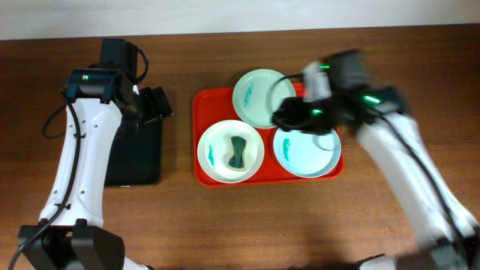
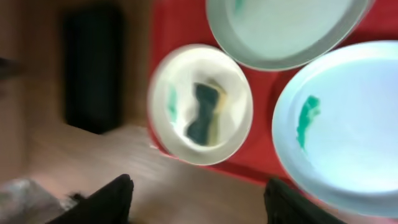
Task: Clean dirty plates on tray and stack at the side
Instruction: 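Reach the right gripper to the front-left plate rim and grasp it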
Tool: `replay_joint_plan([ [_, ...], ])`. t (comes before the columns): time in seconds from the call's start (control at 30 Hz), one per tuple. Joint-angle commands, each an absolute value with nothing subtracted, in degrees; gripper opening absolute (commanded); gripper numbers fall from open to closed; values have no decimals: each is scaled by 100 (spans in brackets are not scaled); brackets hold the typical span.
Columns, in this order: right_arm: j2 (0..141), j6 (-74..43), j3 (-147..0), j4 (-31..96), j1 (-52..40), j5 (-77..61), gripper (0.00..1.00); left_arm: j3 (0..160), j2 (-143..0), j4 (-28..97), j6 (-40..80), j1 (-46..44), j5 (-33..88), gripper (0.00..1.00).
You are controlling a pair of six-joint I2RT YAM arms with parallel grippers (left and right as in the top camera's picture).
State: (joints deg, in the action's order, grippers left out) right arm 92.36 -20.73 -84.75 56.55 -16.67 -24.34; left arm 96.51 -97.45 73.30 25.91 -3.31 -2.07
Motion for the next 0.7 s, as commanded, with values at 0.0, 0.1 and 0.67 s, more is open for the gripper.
replay_joint_plan([
  [0.0, 10278, -1970, -8438, 5251, -1988, -1962, 40, 9640, -9791, 7336, 2517, -320, -165, 99],
  [0.1, 10949, -1745, -8438, 4871, -1997, -1986, 34, 9640, -9791, 7334, 2517, -320, -167, 99],
  [0.67, 11878, -578, -8405, 4628, -2073, -2451, 34, 9640, -9791, 7295, 2517, -322, -167, 99],
])
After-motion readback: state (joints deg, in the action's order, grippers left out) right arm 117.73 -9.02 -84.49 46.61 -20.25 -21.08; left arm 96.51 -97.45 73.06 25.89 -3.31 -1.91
